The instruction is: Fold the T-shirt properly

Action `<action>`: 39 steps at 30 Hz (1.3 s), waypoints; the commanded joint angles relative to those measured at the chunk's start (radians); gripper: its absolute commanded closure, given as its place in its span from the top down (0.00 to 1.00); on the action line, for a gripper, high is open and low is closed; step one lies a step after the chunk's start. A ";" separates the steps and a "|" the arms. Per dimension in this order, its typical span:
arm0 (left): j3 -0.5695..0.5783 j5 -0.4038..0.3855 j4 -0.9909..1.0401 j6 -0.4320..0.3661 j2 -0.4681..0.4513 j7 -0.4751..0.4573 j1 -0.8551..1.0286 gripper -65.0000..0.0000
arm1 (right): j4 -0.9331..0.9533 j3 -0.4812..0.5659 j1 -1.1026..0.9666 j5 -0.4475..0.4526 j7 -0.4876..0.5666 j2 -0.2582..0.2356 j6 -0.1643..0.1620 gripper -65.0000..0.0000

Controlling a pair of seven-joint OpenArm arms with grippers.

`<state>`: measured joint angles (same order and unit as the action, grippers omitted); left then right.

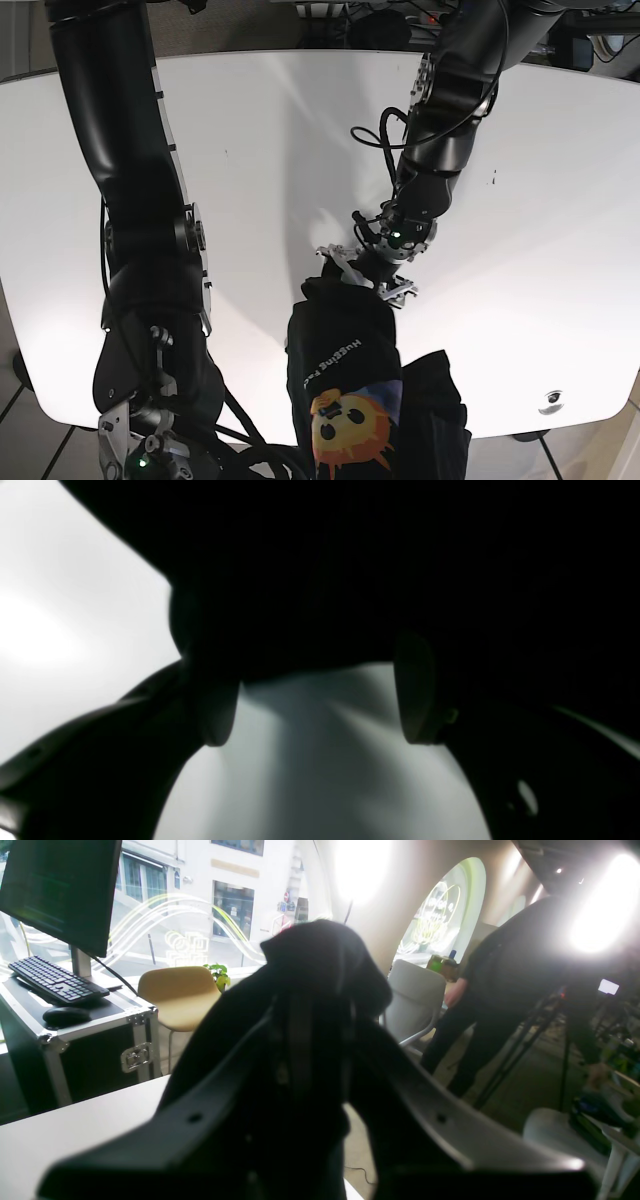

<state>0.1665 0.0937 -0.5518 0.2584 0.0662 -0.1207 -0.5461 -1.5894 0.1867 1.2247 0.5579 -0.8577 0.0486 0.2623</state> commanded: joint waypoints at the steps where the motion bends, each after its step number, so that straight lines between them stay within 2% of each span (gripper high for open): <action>1: 0.000 -0.005 0.077 -0.001 0.017 -0.020 -0.073 0.60 | -0.010 -0.008 0.048 0.006 0.042 -0.011 -0.002 0.03; 2: 0.000 -0.005 0.118 -0.001 0.022 -0.020 -0.090 0.47 | -0.010 -0.008 0.048 0.006 0.042 -0.014 -0.002 0.03; 4: 0.000 -0.005 0.177 -0.001 0.022 -0.020 -0.116 0.13 | -0.010 -0.031 0.048 0.006 0.039 -0.014 -0.002 0.03; 5: 0.000 -0.005 0.186 -0.001 0.022 -0.020 -0.124 0.04 | -0.009 -0.040 0.048 0.008 0.039 -0.014 -0.002 0.03; 9: -0.005 -0.012 0.181 0.002 0.021 -0.020 -0.124 0.00 | -0.009 -0.040 0.048 0.008 0.042 -0.031 -0.002 0.03; 11: -0.008 -0.012 0.115 0.042 0.017 -0.020 -0.114 0.00 | -0.009 -0.040 0.048 0.008 0.042 -0.033 -0.002 0.03; 13: -0.025 -0.012 -0.023 0.103 0.014 -0.014 -0.024 0.00 | 0.001 -0.042 0.046 0.006 0.042 -0.034 -0.002 0.03; 15: -0.057 -0.008 -0.181 0.158 -0.016 0.056 0.054 0.00 | 0.030 -0.043 0.046 0.006 0.044 -0.036 -0.002 0.03; 17: -0.061 -0.010 -0.322 0.189 -0.026 0.118 0.133 0.00 | 0.036 -0.083 0.043 0.006 0.044 -0.036 -0.002 0.03; 19: -0.058 -0.004 -0.429 0.190 -0.039 0.126 0.208 0.01 | 0.036 -0.089 0.043 0.006 0.044 -0.037 -0.002 0.03; 21: -0.045 -0.002 -0.534 0.186 -0.072 0.126 0.288 0.15 | 0.036 -0.089 0.043 0.006 0.044 -0.051 -0.002 0.03; 25: -0.045 -0.004 -0.635 0.184 -0.075 0.125 0.366 0.54 | 0.034 -0.086 0.045 0.008 0.044 -0.051 -0.002 0.03; 26: -0.041 -0.004 -0.647 0.184 -0.075 0.123 0.373 0.58 | 0.034 -0.086 0.046 0.008 0.044 -0.051 -0.002 0.03; 29: -0.037 -0.002 -0.652 0.184 -0.068 0.122 0.370 0.59 | 0.034 -0.086 0.046 0.008 0.044 -0.049 -0.002 0.03; 33: 0.072 -0.004 -0.629 0.167 -0.067 0.122 0.307 0.59 | 0.034 -0.086 0.046 0.008 0.044 -0.049 -0.002 0.03; 34: 0.097 -0.004 -0.612 0.132 -0.067 0.122 0.292 0.59 | 0.034 -0.086 0.046 0.008 0.044 -0.049 -0.002 0.03; 37: 0.170 -0.010 -0.538 -0.018 -0.067 0.102 0.229 0.69 | 0.034 -0.086 0.048 0.008 0.044 -0.049 -0.002 0.03; 38: 0.198 -0.010 -0.498 -0.092 -0.067 0.039 0.214 0.75 | 0.033 -0.086 0.048 0.008 0.044 -0.049 -0.002 0.03; 39: 0.218 -0.010 -0.462 -0.133 -0.065 -0.010 0.205 0.78 | 0.033 -0.086 0.048 0.008 0.044 -0.049 -0.002 0.03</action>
<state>0.3874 0.0887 -0.9962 0.1040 -0.0086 -0.1234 -0.3206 -1.5429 0.1051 1.2240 0.5549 -0.8577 -0.0017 0.2623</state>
